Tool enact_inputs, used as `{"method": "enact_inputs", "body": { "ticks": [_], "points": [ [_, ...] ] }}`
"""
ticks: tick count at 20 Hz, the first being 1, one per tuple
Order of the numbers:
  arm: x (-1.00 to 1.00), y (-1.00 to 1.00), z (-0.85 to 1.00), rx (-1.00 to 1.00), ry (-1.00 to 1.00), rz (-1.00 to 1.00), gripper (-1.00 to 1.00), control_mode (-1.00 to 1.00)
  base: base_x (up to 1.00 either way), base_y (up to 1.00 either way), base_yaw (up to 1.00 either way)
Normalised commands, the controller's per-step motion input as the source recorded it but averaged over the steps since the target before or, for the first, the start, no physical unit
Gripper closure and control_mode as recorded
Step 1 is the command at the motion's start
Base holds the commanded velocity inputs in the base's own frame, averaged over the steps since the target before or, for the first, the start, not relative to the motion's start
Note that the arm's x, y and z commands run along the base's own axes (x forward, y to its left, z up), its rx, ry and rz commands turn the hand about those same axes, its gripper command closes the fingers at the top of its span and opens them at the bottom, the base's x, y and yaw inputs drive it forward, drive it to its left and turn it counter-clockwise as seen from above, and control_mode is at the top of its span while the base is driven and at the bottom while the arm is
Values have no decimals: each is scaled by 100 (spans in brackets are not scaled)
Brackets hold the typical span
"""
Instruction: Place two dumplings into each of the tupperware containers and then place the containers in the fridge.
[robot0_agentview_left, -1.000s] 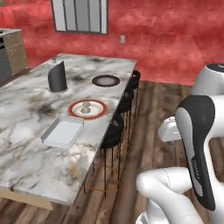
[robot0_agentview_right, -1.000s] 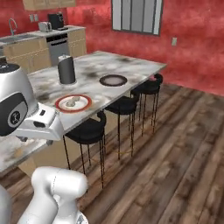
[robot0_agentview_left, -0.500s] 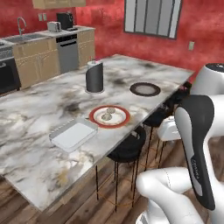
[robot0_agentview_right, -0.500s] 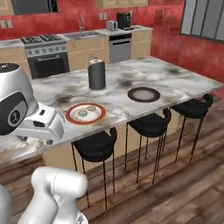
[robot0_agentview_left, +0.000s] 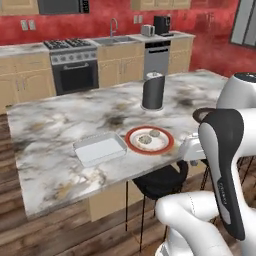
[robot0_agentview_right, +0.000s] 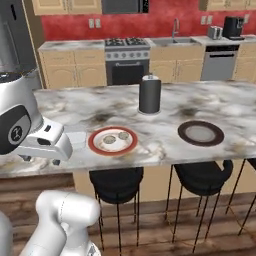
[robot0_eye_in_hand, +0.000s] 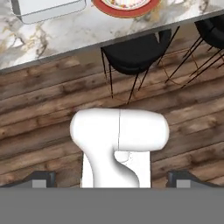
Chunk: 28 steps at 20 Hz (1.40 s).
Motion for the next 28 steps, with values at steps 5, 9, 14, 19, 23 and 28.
{"method": "enact_inputs", "body": {
  "ticks": [5, 9, 14, 19, 23, 28],
  "points": [
    [0, 0, 0, 0, 0, 0, -100, 100, 18, -84, 63],
    [0, 0, 0, 0, 0, 0, -100, 100, 5, -39, 32],
    [0, 0, 0, 0, 0, 0, -100, 100, 29, 4, 0],
    [0, 0, 0, 0, 0, 0, -100, 100, 45, 28, 1],
    [0, 0, 0, 0, 0, 0, -100, 100, 53, 30, 0],
    [0, 0, 0, 0, 0, 0, -100, 100, 56, 21, 0]
  ]
}}
